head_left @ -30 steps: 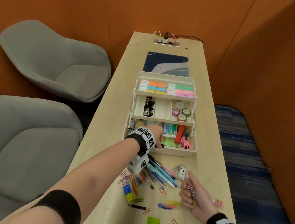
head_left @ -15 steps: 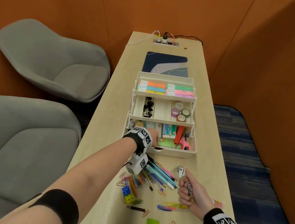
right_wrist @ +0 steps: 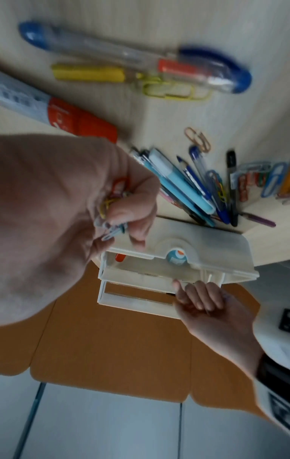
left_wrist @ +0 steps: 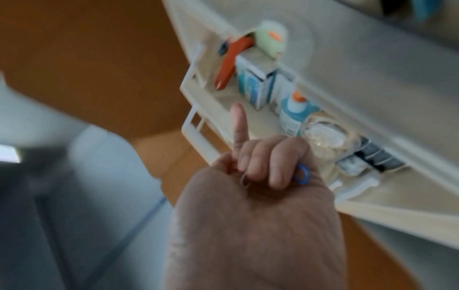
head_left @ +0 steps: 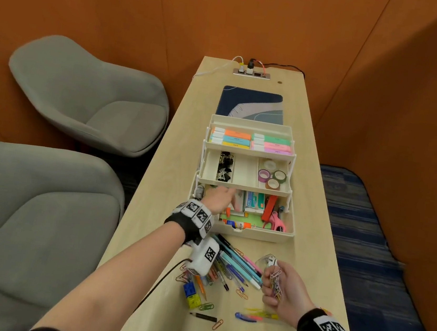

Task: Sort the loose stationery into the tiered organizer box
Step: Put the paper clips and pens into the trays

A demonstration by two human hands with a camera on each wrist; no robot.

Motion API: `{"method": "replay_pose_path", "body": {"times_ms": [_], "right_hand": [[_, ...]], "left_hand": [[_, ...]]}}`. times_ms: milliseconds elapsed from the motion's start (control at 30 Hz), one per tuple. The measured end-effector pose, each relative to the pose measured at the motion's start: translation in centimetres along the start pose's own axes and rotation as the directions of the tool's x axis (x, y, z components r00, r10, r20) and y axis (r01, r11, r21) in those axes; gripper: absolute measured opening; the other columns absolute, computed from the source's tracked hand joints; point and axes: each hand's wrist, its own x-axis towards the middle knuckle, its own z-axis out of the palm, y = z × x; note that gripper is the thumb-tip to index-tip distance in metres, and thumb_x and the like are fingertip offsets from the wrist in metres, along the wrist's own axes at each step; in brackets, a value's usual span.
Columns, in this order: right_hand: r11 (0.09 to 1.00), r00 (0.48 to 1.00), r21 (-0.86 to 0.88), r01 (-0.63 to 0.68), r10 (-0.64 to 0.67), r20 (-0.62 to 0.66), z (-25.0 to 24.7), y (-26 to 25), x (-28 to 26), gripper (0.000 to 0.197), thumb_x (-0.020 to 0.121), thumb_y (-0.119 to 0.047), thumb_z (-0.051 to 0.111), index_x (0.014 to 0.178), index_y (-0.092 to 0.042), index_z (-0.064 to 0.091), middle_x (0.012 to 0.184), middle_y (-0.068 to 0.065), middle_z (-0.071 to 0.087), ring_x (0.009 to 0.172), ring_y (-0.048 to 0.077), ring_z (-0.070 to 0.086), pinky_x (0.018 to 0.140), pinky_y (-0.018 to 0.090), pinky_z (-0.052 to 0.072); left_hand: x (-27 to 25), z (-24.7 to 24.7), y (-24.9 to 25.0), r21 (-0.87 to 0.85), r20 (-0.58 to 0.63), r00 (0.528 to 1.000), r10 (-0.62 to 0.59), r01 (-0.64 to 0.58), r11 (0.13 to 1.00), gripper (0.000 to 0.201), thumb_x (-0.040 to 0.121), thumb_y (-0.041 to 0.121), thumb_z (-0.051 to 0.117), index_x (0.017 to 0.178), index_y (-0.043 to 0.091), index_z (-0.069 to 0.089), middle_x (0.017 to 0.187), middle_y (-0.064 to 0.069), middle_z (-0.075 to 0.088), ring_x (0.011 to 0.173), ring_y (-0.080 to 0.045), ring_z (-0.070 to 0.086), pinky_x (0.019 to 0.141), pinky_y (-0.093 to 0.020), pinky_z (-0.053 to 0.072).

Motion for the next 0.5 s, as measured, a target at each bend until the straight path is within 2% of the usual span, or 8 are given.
{"method": "replay_pose_path", "body": {"times_ms": [33,67,133,233,300,367,400,500], "right_hand": [[1.0,1.0,0.019,-0.015,0.016,-0.02,0.2,0.0,0.2,0.045,0.098,-0.034,0.032,0.067,-0.008,0.051,0.054,0.005,0.042,0.039,0.014,0.034,0.034,0.017,0.02],[0.999,0.999,0.04,-0.035,0.036,-0.035,0.5,0.0,0.4,0.044,0.099,-0.034,0.032,0.07,-0.007,0.052,0.054,0.006,0.044,0.038,0.014,0.036,0.033,0.016,0.022],[0.993,0.995,0.075,-0.091,0.094,-0.037,1.0,0.0,0.8,0.045,0.1,-0.038,0.032,0.075,-0.007,0.053,0.055,0.006,0.047,0.038,0.014,0.041,0.03,0.017,0.026],[0.984,0.985,0.045,-0.171,0.171,-0.009,2.1,-0.3,0.6,0.047,0.099,-0.046,0.032,0.083,-0.008,0.054,0.059,0.007,0.05,0.043,0.016,0.045,0.032,0.019,0.031],[0.978,0.978,-0.011,-0.207,0.208,0.02,3.0,-0.7,0.1,0.046,0.099,-0.045,0.03,0.091,-0.006,0.054,0.065,0.009,0.052,0.051,0.018,0.047,0.039,0.022,0.037],[0.973,0.971,-0.054,-0.227,0.23,0.063,4.0,-1.3,-0.3,0.041,0.099,-0.04,0.031,0.097,-0.006,0.054,0.068,0.011,0.053,0.055,0.02,0.048,0.044,0.025,0.039],[0.972,0.97,-0.063,-0.226,0.231,0.08,4.5,-1.8,-0.4,0.039,0.099,-0.037,0.032,0.099,-0.005,0.054,0.068,0.012,0.054,0.056,0.02,0.049,0.044,0.025,0.04],[0.983,0.975,-0.053,-0.178,0.183,0.125,5.9,-3.3,-0.8,0.036,0.1,-0.029,0.034,0.105,-0.001,0.055,0.067,0.013,0.055,0.056,0.02,0.049,0.041,0.023,0.041]], "left_hand": [[-0.4,-0.3,-0.4,-0.217,-0.004,0.998,-0.066,0.064,0.974,0.056,0.104,0.029,0.022,0.085,0.006,0.069,0.063,0.0,0.061,0.05,-0.011,0.044,0.052,-0.023,0.041],[-0.8,-0.5,-0.9,-0.417,0.018,0.991,-0.13,0.126,0.9,0.052,0.104,0.029,0.023,0.084,0.006,0.066,0.052,0.004,0.051,0.042,-0.009,0.033,0.041,-0.02,0.032],[-1.7,-1.1,-1.9,-0.717,0.078,0.966,-0.246,0.226,0.659,0.046,0.104,0.027,0.027,0.08,0.005,0.06,0.046,0.005,0.038,0.038,-0.007,0.027,0.033,-0.017,0.023],[-2.8,-2.4,-2.4,-0.887,0.254,0.898,-0.359,0.364,0.284,0.048,0.103,0.031,0.03,0.077,0.002,0.058,0.047,-0.003,0.048,0.033,-0.008,0.039,0.03,-0.014,0.031],[-3.3,-3.5,-2.4,-0.908,0.323,0.876,-0.358,0.393,0.144,0.046,0.103,0.03,0.029,0.086,-0.001,0.059,0.059,-0.01,0.056,0.039,-0.013,0.049,0.035,-0.017,0.044],[-3.5,-4.8,-2.0,-0.92,0.329,0.88,-0.343,0.38,0.091,0.035,0.1,0.021,0.028,0.095,-0.003,0.053,0.076,-0.012,0.053,0.057,-0.017,0.052,0.042,-0.024,0.053],[-3.3,-5.7,-1.6,-0.925,0.314,0.887,-0.338,0.367,0.104,0.031,0.099,0.018,0.029,0.097,-0.003,0.052,0.08,-0.013,0.051,0.063,-0.018,0.05,0.044,-0.028,0.055],[-2.0,-8.1,0.2,-0.897,0.226,0.911,-0.346,0.333,0.29,0.017,0.097,0.01,0.04,0.101,0.0,0.052,0.078,-0.012,0.052,0.062,-0.017,0.051,0.048,-0.025,0.053]]}}
